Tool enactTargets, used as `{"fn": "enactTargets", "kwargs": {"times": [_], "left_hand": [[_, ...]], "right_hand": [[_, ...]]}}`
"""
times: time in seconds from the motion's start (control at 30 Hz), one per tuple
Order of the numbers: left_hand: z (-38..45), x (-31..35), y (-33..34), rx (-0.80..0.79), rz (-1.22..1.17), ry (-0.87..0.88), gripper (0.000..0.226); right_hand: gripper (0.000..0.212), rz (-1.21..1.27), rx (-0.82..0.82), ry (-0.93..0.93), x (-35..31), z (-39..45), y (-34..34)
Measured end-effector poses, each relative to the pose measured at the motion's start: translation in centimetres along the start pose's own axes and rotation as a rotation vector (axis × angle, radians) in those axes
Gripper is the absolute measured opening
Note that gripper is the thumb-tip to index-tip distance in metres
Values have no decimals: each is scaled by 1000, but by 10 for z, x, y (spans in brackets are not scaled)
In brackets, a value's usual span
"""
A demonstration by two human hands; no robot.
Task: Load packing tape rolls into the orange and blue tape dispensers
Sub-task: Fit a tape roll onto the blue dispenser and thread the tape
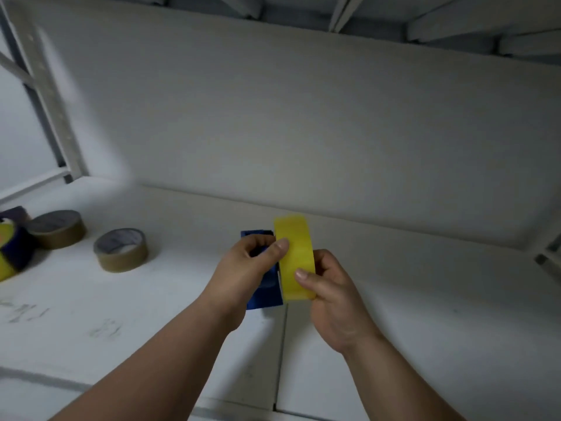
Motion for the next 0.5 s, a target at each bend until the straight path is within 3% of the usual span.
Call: {"fn": "enactTargets", "kwargs": {"times": [0.3, 0.4, 0.5], "left_hand": [[-4, -6, -72, -27, -40, -5, 39], [-7, -9, -100, -44, -34, 13, 45], [-10, -13, -135, -90, 25, 33, 32]], "right_hand": [[41, -176, -229, 91, 19, 5, 57], [40, -164, -194, 103, 23, 5, 84], [38, -116, -67, 97, 29, 5, 121]]}}
Point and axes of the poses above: each hand's wrist, its own z-axis towards the middle knuckle, its own y-axis out of the palm, x = y × z, the point moved 2 cm from there along z, towards the middle knuckle, and after that the axes turned 15 degrees about -y, right-handed, at the moved point
